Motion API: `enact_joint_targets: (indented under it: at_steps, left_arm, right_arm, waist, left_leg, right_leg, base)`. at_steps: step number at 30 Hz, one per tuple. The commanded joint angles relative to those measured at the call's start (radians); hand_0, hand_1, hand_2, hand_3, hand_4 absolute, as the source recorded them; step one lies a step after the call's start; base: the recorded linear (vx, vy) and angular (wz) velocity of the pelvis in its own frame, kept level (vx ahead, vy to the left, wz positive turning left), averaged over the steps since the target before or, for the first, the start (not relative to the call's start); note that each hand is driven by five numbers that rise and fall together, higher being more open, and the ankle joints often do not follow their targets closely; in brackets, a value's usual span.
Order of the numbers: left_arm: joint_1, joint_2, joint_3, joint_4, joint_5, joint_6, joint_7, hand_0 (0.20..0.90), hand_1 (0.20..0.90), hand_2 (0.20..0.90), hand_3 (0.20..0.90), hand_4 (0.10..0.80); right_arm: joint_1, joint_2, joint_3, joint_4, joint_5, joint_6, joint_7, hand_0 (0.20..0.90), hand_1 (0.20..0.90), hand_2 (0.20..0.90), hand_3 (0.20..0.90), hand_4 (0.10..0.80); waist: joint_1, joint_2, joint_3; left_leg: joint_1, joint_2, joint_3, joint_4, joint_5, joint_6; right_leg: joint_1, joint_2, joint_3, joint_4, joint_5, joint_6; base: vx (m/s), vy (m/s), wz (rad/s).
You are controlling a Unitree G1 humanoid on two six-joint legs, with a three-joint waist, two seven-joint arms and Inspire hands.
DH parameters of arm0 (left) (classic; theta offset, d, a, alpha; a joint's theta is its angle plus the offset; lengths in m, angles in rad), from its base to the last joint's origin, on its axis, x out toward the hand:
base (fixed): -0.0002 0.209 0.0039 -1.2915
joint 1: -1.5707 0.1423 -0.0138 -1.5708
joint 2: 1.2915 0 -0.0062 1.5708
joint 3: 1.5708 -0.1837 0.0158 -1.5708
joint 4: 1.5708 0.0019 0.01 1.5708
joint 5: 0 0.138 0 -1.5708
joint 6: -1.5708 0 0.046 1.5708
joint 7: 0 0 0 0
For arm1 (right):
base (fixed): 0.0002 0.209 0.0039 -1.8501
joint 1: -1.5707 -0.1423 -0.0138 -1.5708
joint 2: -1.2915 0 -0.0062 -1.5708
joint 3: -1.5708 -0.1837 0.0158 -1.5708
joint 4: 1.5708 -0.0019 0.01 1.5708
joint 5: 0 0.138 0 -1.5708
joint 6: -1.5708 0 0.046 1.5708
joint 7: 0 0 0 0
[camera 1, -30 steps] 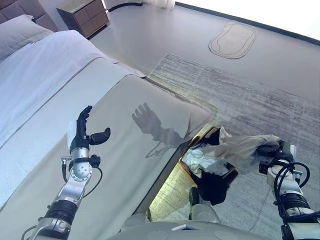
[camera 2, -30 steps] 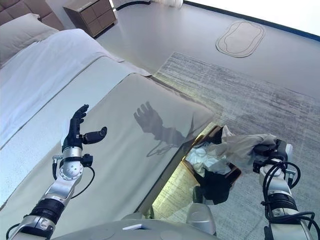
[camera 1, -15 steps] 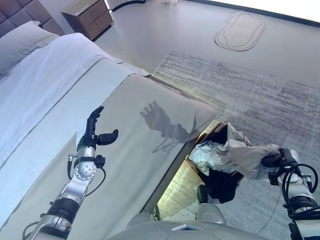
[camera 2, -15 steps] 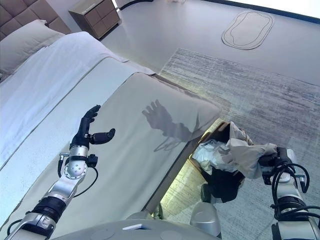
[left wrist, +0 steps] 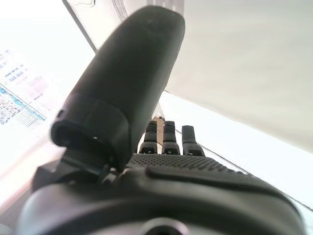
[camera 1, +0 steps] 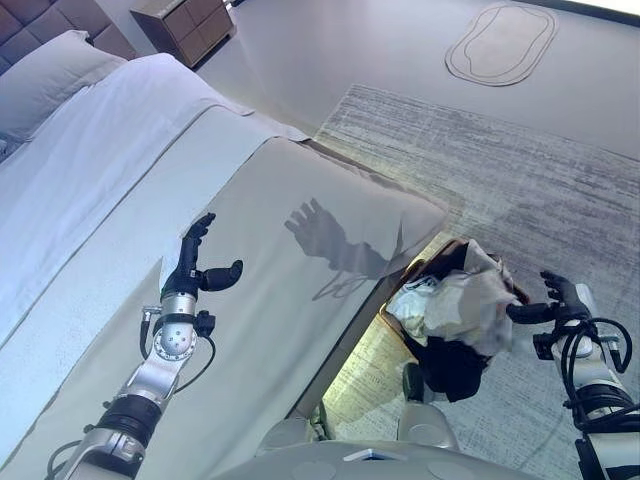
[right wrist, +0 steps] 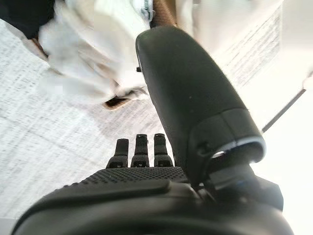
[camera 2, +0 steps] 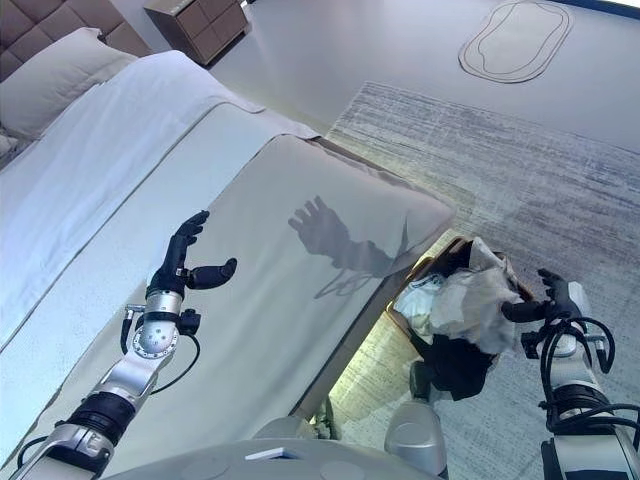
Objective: Pick up the clothes from the bed and place them into the basket
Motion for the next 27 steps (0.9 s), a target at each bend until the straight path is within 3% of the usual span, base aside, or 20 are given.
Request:
enact_joint_targets:
  at_steps: [1,6,11,16,27]
  left_arm:
    - [-0.092,0.051,0.041,-0.021,0.026,-0.092,0.031,0.9,0.9,0.9,0.9,0.8]
    - [-0.082,0.046,0.051,-0.006,0.026,-0.103,0.02,0.9,0.9,0.9,0.9,0.8]
    - [-0.059,0.048,0.064,-0.013,0.036,-0.106,0.0,0.9,0.9,0.9,0.9,0.8]
    - [-0.009,0.023,0.095,-0.02,0.06,-0.097,-0.022,0.9,0.9,0.9,0.9,0.8]
    - [0.095,-0.066,0.153,0.006,0.096,-0.055,-0.066,0.9,0.9,0.9,0.9,0.8]
  right_arm:
    - [-0.07,-0.038,0.044,-0.057,-0.017,-0.043,-0.048,0.9,0.9,0.9,0.9,0.8]
    - [-0.062,-0.02,0.044,-0.022,0.024,-0.047,0.007,0.9,0.9,0.9,0.9,0.8]
    - [-0.039,-0.007,0.042,-0.059,0.059,-0.081,-0.013,0.9,0.9,0.9,0.9,0.8]
    - [0.035,0.046,0.045,-0.333,-0.015,-0.095,-0.096,0.9,0.9,0.9,0.9,0.8]
    - [0.17,0.16,0.094,-0.662,-0.258,-0.154,-0.063,0.9,0.9,0.9,0.9,0.8]
  waist:
    - [0.001,-0.088,-0.025]
    - [0.006,-0.097,-0.027]
    - [0.007,-0.107,-0.036]
    - [-0.005,-0.116,-0.049]
    - [-0.002,-0.157,-0.095]
  left_leg:
    - [-0.042,-0.039,-0.037,0.085,-0.086,-0.026]
    - [-0.034,-0.036,-0.037,0.083,-0.087,-0.024]
    - [-0.025,-0.031,-0.037,0.087,-0.09,-0.023]
    - [-0.012,-0.028,-0.038,0.075,-0.087,-0.023]
    - [0.005,-0.029,-0.062,0.04,-0.074,-0.012]
  right_leg:
    - [0.005,-0.013,-0.014,0.113,-0.123,0.021]
    - [0.013,-0.011,-0.015,0.11,-0.122,0.02]
    - [0.026,-0.011,-0.016,0.106,-0.121,0.019]
    - [0.036,-0.008,-0.014,0.102,-0.121,0.022]
    - [0.066,0.009,-0.012,0.09,-0.129,0.025]
  base:
    - [0.0,0.0,0.0]
    - [0.014,-0.005,0.01]
    - [0.063,-0.013,0.02]
    - [0.072,0.002,0.01]
    - [0.081,-0.018,0.01]
